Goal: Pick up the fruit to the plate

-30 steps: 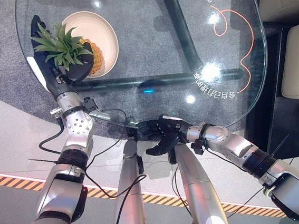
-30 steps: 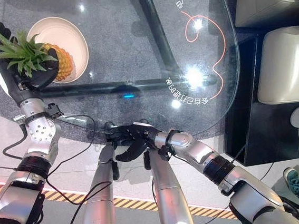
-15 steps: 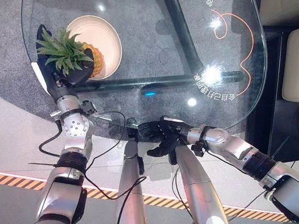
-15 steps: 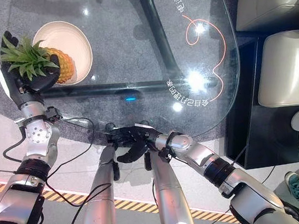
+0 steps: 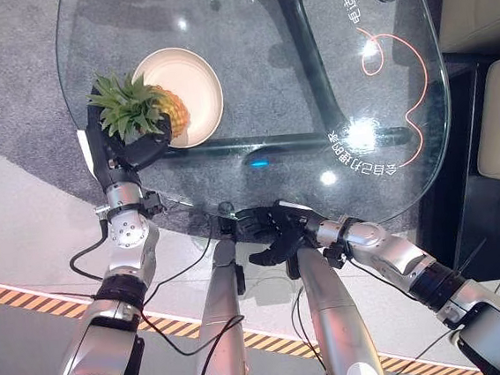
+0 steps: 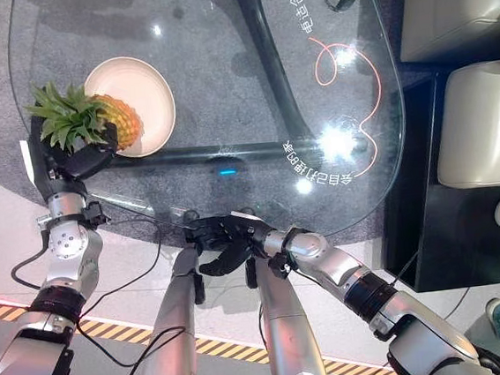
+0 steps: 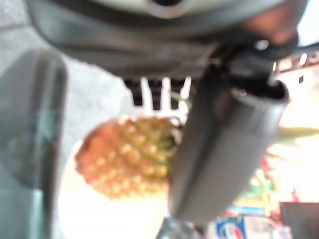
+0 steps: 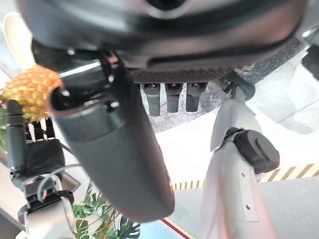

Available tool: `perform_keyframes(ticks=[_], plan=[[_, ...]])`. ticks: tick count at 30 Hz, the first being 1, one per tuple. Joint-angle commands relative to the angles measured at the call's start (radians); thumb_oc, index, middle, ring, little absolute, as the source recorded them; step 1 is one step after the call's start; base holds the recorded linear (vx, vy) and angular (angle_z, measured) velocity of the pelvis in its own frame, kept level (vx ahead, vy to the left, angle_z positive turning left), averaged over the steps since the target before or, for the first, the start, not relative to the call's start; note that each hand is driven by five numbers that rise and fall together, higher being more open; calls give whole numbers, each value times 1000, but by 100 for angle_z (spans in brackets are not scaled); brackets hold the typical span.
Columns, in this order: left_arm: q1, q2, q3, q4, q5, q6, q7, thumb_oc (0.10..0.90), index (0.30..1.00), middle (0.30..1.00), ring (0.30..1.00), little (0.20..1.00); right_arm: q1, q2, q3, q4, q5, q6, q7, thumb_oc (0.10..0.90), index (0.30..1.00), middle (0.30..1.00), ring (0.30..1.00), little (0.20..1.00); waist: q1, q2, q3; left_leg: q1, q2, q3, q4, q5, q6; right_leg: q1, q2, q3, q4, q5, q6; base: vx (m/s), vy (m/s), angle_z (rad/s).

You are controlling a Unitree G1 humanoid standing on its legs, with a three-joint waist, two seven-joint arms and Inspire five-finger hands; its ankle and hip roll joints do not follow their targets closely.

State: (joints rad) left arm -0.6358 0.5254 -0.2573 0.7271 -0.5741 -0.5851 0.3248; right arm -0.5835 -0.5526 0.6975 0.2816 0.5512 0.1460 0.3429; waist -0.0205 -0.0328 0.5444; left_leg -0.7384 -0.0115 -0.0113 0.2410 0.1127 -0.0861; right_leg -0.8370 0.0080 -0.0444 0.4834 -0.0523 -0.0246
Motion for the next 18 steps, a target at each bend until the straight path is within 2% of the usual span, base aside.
perform_keyframes(ticks=[1,18], plan=[[28,0,78,-49,-5,-33,-24,800,900,900,900,900,75,16,-25,-153,4,-60,20,800,900,900,900,900,-23,28,-24,10,-62,-21,90,-55,10,103,-5,-29,-127,37,49,0,0,0],[129,-5,92,-65,-39,18,-80,800,900,900,900,900,100,13,-50,-153,7,-73,18,800,900,900,900,900,-13,35,-24,71,-55,-24,76,-54,11,162,-4,-30,-129,26,41,-1,-10,0]])
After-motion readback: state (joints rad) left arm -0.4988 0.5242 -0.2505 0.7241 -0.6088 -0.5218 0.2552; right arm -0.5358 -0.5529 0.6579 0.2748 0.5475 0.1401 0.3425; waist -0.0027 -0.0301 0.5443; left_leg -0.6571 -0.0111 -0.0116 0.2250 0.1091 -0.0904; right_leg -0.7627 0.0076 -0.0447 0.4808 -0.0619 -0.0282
